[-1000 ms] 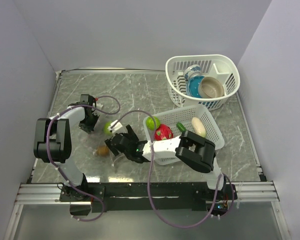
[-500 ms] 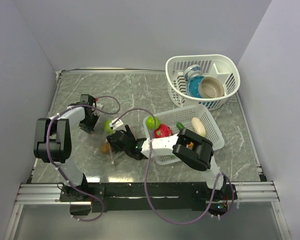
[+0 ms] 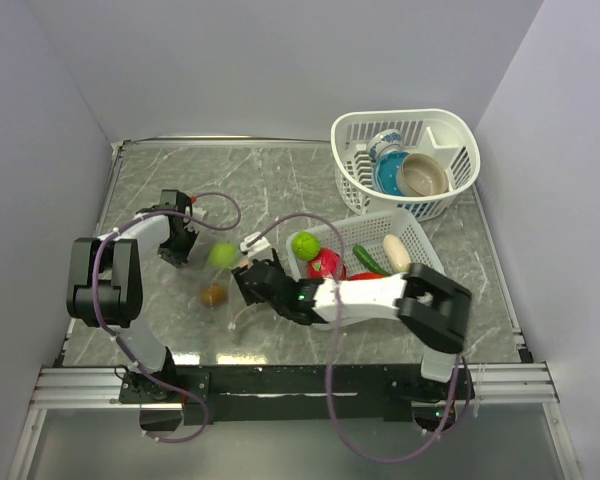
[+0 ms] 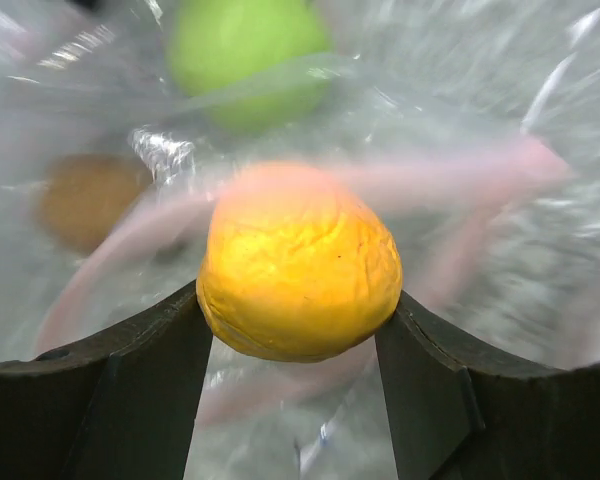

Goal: Open the zip-top bag and remove the fake food

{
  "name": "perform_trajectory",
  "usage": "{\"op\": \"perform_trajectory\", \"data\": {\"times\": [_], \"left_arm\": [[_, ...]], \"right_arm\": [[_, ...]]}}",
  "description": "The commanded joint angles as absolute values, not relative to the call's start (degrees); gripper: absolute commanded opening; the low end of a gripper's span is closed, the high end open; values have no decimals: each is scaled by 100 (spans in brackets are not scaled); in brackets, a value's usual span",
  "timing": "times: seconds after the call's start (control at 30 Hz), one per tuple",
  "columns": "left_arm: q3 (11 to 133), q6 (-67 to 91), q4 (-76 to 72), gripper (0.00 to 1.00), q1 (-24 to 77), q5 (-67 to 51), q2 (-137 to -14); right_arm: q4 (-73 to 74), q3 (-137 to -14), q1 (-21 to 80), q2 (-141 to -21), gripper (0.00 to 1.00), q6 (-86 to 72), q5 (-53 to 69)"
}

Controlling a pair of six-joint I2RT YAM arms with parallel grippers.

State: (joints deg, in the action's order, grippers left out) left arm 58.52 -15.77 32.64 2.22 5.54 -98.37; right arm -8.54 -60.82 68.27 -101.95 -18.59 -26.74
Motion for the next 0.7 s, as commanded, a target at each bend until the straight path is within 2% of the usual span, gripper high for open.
{"op": "perform_trajectory", "data": {"times": [0.0, 0.13, 0.17, 0.23, 0.27, 0.33, 0.37, 0.4, 0.43, 0.5, 0.53, 0.57, 0.67], "left_arm": [[5739, -1600, 3524, 1, 193, 448, -9870], [5862, -1565, 3586, 1, 185, 334, -9870], [5880, -1556, 3595, 1, 185, 334, -9870], [5915, -1538, 3638, 1, 193, 290, -9861], [5924, -1529, 3647, 1, 185, 281, -9853], [5959, -1512, 3682, 1, 185, 255, -9853], [5968, -1512, 3691, 1, 185, 229, -9853], [5976, -1512, 3700, 1, 185, 237, -9853], [5994, -1503, 3718, 1, 185, 237, -9853], [6012, -1494, 3735, 1, 185, 237, -9861], [6038, -1494, 3744, 1, 185, 237, -9870], [6055, -1485, 3753, 1, 185, 229, -9870], [6082, -1477, 3779, 1, 185, 229, -9888]], "right_arm": [[-722, -5644, 6926, -8607, 35, -2064, -3146], [-37, -5020, 6882, -7490, 36, -2372, -3707], [156, -4932, 6812, -7132, 34, -2451, -4153], [821, -4756, 6628, -6857, 26, -3047, -4674], [1139, -4729, 6470, -6716, 18, -3328, -4911], [1938, -4667, 5803, -6723, 13, -4225, -4843], [2108, -4650, 5601, -6758, 16, -4367, -4669], [2249, -4667, 5416, -6820, 25, -4516, -4615], [2441, -4728, 5405, -6925, 46, -4518, -4606], [2636, -4886, 5405, -7005, 71, -4631, -4641], [2680, -4904, 5405, -7022, 96, -4667, -4632], [2646, -4913, 5405, -7005, 100, -4650, -4632], [2356, -4939, 5519, -6865, 100, -4335, -4570]]}}
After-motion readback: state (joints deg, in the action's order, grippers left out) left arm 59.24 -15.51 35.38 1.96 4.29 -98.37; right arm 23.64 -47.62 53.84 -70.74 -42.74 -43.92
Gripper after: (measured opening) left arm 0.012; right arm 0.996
